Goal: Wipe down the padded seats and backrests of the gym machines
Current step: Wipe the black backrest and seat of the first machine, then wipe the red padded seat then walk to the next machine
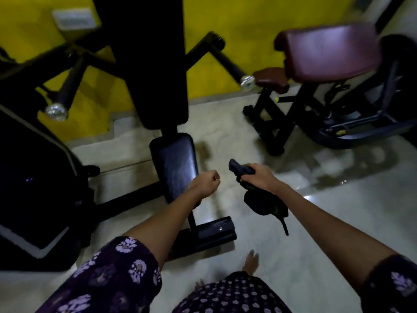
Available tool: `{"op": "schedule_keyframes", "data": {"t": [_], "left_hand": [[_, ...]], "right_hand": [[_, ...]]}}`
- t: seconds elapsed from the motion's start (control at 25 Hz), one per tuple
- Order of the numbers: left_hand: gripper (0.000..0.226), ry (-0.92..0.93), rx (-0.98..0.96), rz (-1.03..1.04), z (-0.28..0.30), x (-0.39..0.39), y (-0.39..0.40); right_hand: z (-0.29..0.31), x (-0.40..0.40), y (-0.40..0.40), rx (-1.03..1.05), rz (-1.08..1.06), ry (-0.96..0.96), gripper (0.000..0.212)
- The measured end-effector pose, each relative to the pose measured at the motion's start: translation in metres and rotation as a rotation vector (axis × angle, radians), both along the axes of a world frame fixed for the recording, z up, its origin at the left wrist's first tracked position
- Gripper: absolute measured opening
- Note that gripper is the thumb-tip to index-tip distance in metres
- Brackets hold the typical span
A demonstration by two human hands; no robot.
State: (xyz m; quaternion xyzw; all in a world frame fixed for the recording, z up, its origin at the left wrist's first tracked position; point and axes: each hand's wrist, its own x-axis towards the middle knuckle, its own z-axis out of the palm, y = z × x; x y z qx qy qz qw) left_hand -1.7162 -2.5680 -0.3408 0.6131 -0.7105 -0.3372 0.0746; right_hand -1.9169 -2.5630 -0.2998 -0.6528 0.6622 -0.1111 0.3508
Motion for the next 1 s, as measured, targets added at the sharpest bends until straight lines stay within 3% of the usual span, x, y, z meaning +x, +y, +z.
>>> {"op": "schedule_keyframes", "data": {"t": [0.48,0.72,1.0], "left_hand": [[0.022,0.004,-0.230,-0.354,0.076,-0.207,-0.045],[0.022,0.042,-0.245,-0.311,0.097,-0.305,-0.070],[0.024,0.075,-0.272,-0.155,0.109,-0.342,-0.129]], "right_hand": [[0.081,-0.207,0.009,-0.140,-0.202,-0.024,0.033],[0.106,-0.305,-0.023,-0.188,-0.190,-0.026,0.041],[0.105,-0.349,-0.108,-0.234,-0.113,-0.125,0.046]]}}
